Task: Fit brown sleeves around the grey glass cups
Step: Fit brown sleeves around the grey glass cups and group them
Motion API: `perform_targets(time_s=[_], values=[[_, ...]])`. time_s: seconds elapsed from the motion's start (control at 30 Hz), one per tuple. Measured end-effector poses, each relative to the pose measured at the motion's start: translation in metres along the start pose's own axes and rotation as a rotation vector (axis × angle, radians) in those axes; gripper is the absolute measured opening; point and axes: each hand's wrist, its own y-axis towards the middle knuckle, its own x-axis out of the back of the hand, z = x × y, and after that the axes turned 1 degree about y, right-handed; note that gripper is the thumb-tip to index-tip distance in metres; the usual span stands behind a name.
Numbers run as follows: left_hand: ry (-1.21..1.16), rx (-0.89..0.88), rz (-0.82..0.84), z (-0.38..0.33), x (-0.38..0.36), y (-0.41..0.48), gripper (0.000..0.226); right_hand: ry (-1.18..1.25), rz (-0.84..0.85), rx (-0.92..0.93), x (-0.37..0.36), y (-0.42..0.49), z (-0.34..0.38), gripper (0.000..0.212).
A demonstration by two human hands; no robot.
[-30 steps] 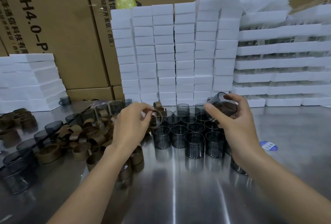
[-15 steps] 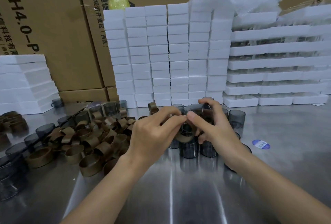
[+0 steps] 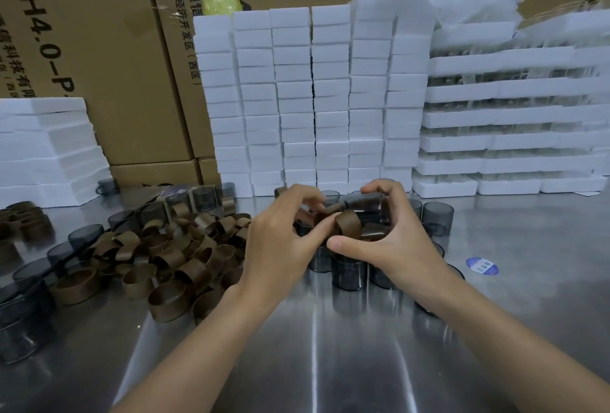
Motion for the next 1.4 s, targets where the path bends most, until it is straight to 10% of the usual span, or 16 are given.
perform_targets(time_s=[0.53, 1.4], values=[[-0.534, 0.578, 0.162, -0.006, -0.007, 0.011, 0.009, -0.009, -0.101, 0.171, -0.004, -0.004, 0.006, 0.069], [-0.727, 0.505, 0.329, -0.037, -0.001, 0.008, 0.013, -0.017, -0.084, 0.229, 0.002, -0.009, -0.005, 0.068]])
